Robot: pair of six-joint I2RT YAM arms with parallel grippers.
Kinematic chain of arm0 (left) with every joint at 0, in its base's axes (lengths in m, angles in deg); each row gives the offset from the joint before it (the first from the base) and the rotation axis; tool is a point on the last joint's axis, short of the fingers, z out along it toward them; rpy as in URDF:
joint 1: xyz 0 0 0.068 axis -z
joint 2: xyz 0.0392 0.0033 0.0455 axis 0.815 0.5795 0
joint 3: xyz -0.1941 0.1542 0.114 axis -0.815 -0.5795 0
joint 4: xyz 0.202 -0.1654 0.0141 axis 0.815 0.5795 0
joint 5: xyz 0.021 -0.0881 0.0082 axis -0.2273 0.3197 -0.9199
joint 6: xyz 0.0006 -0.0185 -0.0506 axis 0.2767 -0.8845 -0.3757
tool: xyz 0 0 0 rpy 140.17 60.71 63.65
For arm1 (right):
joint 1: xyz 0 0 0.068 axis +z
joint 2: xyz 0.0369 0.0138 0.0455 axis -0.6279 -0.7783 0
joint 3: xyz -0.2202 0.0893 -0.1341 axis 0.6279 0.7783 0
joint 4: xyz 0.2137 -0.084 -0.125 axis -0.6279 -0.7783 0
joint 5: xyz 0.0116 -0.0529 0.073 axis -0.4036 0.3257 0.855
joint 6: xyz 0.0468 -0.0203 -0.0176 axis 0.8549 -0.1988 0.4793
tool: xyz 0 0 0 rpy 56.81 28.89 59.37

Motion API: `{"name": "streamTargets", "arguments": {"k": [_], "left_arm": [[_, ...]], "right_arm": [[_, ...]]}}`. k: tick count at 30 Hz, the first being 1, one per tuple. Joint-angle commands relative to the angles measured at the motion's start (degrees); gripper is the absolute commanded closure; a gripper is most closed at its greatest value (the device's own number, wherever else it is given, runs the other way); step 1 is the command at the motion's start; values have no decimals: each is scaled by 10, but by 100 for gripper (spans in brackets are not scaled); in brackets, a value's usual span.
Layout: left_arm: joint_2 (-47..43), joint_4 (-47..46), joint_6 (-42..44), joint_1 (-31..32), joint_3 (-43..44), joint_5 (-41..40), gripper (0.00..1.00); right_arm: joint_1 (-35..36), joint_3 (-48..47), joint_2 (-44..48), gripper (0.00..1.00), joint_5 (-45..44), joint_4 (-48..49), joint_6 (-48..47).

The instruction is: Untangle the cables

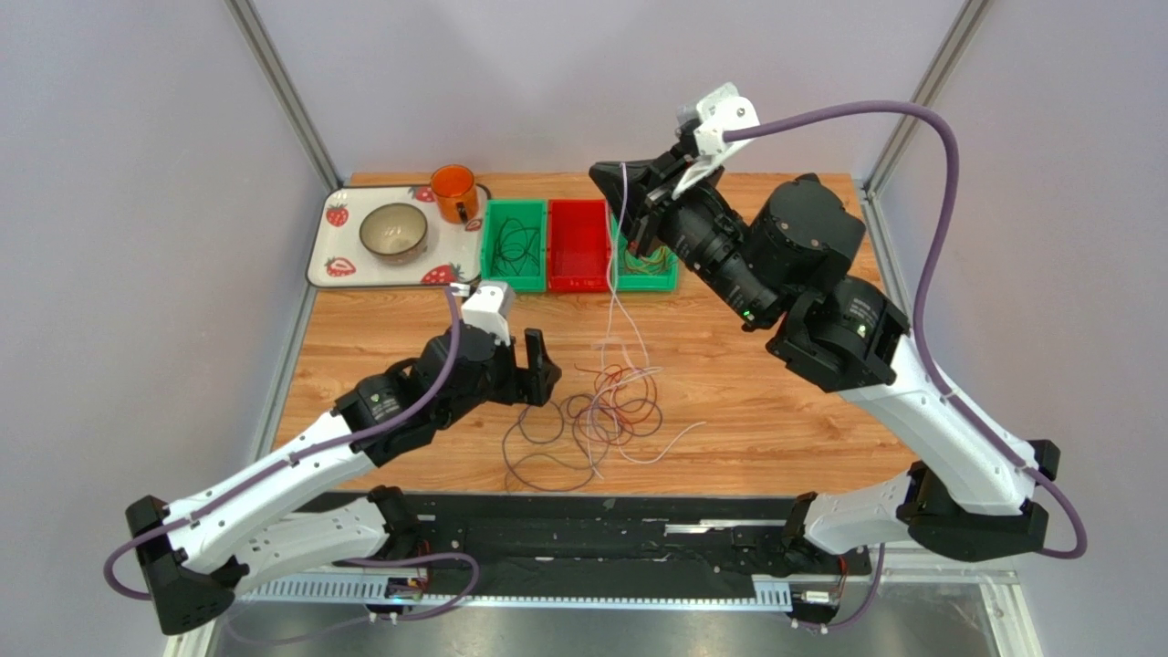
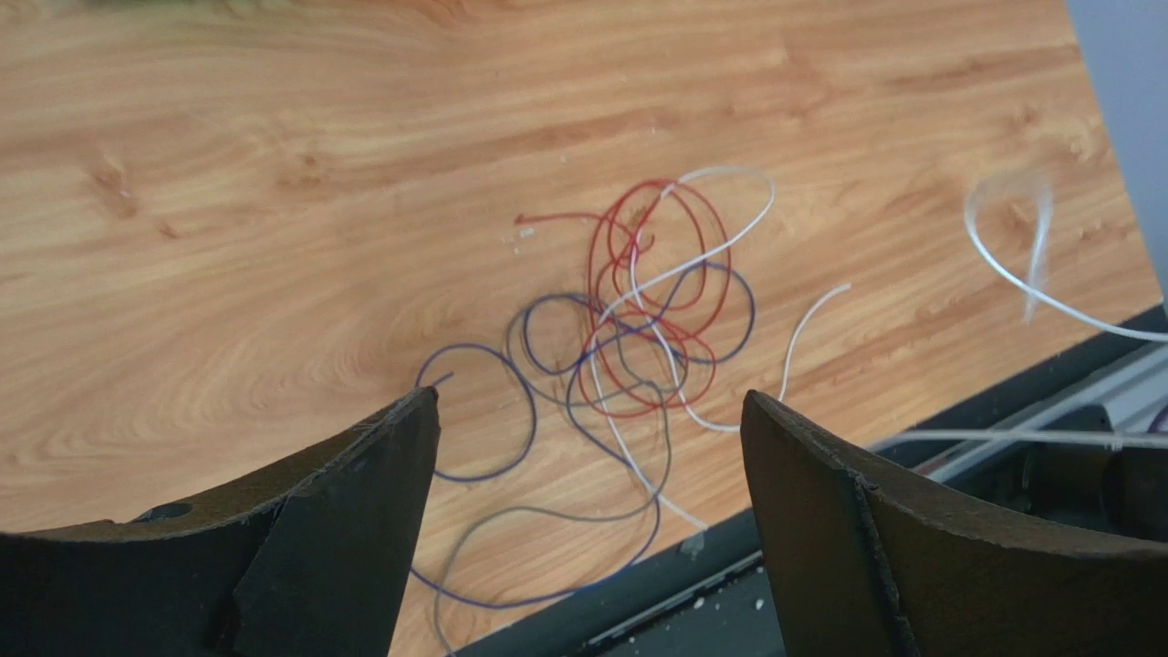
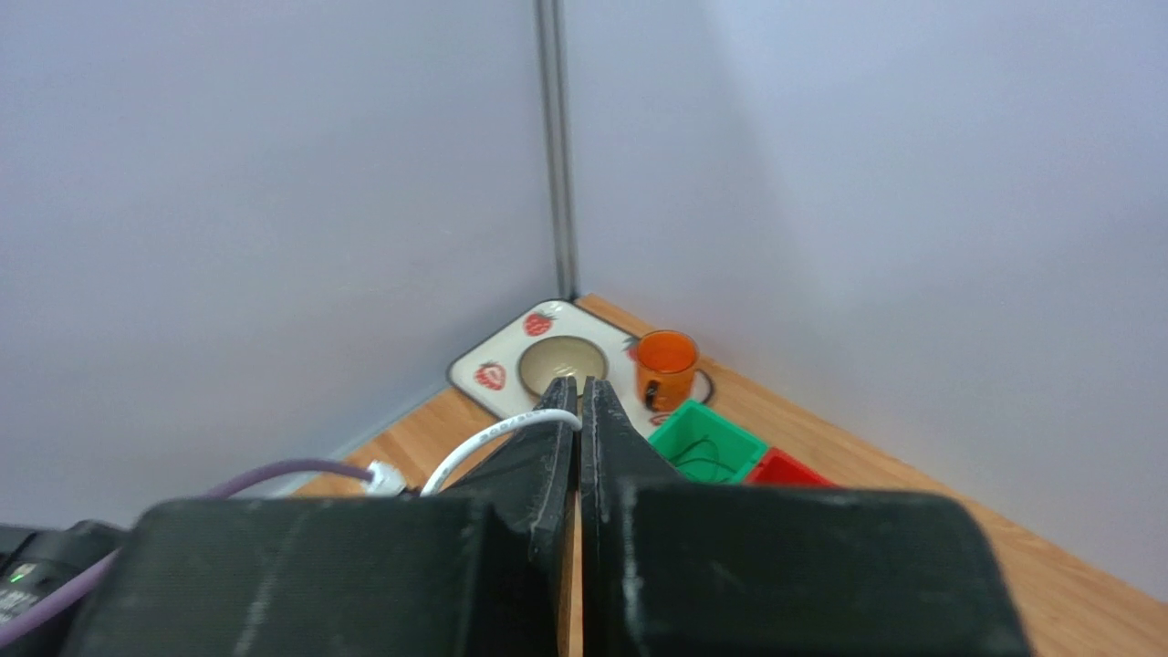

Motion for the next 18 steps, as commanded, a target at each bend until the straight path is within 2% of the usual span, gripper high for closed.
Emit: {"name": "streamTargets", "arguments": {"k": [1, 4, 6, 9, 12, 14, 18], "left_arm": [[-4, -11, -18, -3, -15, 48, 12], [-12, 66, -23, -3, 12, 15, 12], [-19, 136, -26, -3, 43, -11, 12], [-43, 212, -40, -3, 79, -40, 12], [-72, 297, -68, -3, 108, -73, 13], [-86, 354, -73, -3, 118, -83, 13], [-128, 420, -61, -3, 140, -83, 13]], "right_arm": [[-3, -36, -40, 100, -55, 20, -109], [-14, -82, -110, 100, -79, -18, -171], [-34, -112, -159, 100, -93, -21, -178], [-79, -160, -218, 100, -67, -37, -144], [-110, -273, -298, 100, -40, -64, -116], [-117, -333, -329, 100, -58, -55, -137], [-132, -374, -380, 100, -72, 20, -161]]}}
